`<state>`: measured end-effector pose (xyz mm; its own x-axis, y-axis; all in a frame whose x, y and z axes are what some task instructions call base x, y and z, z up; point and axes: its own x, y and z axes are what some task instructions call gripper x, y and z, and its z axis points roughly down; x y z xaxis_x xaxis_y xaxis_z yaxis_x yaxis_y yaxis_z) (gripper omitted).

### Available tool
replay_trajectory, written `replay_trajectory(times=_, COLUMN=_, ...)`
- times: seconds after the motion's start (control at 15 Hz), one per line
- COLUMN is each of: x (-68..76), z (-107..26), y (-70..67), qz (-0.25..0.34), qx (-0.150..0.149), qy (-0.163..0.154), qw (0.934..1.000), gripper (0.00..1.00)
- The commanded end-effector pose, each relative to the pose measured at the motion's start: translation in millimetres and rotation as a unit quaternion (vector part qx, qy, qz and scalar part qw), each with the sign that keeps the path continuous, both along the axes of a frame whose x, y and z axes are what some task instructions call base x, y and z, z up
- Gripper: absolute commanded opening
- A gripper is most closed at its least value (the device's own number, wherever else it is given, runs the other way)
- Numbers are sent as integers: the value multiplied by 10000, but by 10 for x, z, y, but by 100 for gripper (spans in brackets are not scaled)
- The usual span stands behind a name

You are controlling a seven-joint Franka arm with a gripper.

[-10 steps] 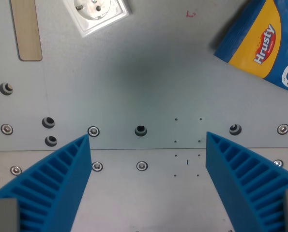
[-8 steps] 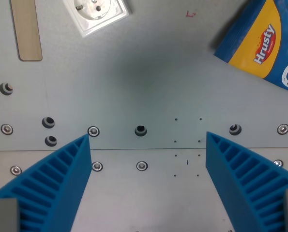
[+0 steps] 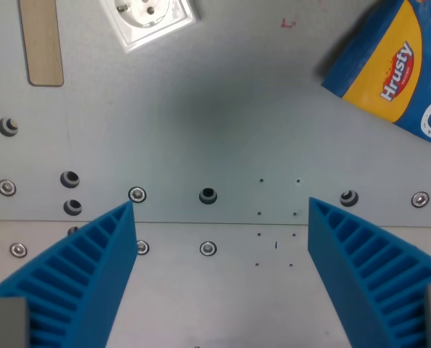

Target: Rotate around base positive z

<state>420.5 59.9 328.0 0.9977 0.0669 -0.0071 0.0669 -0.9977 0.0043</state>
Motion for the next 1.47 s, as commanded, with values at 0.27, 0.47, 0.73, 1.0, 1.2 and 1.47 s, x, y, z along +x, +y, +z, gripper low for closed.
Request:
replay_trajectory(times=0.27, x=-3, z=27, y=-3, qz=742, qx=-1, qy=-30, qw=9972, gripper=100)
replay_trajectory(times=0.47, x=-3, z=27, y=-3, qz=942, qx=-2, qy=-30, qw=9956, gripper=100)
replay_trajectory(times=0.73, x=-3, z=27, y=-3, qz=1207, qx=-3, qy=-30, qw=9927, gripper=100)
replay_trajectory(times=1.0, x=-3, z=27, y=-3, qz=1471, qx=-4, qy=-30, qw=9891, gripper=100)
replay_trajectory(times=1.2, x=-3, z=27, y=-3, qz=1669, qx=-4, qy=-30, qw=9860, gripper=100)
replay_trajectory(times=1.47, x=-3, z=27, y=-3, qz=1931, qx=-5, qy=-29, qw=9812, gripper=100)
